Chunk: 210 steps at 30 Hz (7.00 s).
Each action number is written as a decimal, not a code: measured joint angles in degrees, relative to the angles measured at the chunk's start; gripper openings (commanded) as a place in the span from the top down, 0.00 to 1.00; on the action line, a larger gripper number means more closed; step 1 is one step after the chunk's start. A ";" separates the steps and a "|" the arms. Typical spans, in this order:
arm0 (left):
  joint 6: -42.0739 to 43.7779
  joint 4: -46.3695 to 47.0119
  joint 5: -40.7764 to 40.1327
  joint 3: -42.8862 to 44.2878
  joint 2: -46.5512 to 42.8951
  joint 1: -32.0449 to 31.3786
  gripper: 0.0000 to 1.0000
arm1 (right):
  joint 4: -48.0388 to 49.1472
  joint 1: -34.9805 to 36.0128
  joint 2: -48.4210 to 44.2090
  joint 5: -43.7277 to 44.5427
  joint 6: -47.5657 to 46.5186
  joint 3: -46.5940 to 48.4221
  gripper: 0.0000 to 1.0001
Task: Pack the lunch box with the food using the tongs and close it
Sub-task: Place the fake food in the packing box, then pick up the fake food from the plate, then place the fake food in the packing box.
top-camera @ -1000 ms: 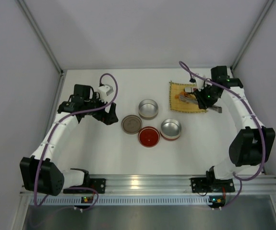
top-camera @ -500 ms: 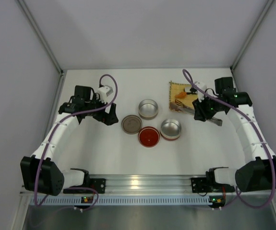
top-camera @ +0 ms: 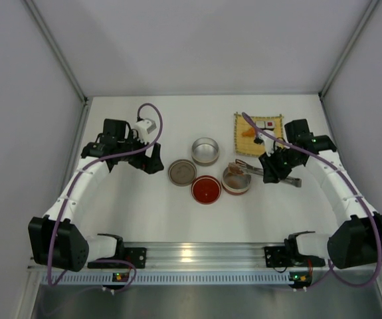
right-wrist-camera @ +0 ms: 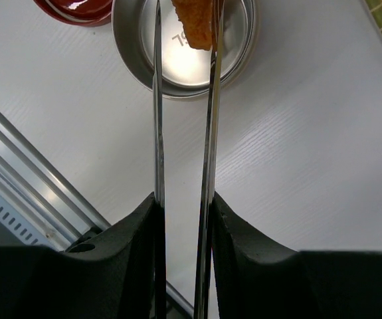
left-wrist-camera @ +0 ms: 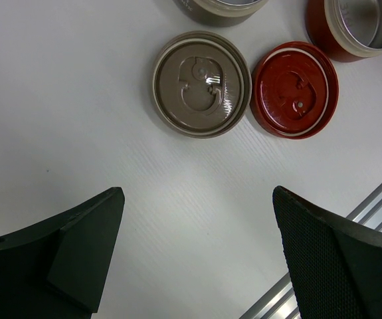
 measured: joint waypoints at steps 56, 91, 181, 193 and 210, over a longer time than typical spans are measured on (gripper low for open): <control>0.70 -0.04 0.02 -0.90 0.02 0.00 0.02 | -8.35 0.85 4.28 -1.25 -1.53 2.51 0.61; 3.74 -1.49 1.55 -0.92 0.24 0.00 0.02 | 4.13 -1.42 20.02 9.86 -9.20 26.10 0.53; 3.91 -1.86 2.97 -3.54 2.75 0.00 0.02 | -7.54 -2.82 1.22 5.49 -0.92 11.63 1.00; 4.11 -2.16 2.19 -3.63 1.62 -0.02 0.02 | -7.56 5.16 -0.09 7.06 2.82 4.15 1.00; 4.11 -2.16 1.70 -3.89 1.46 0.00 0.02 | -4.00 6.34 0.46 11.02 9.14 -0.59 1.00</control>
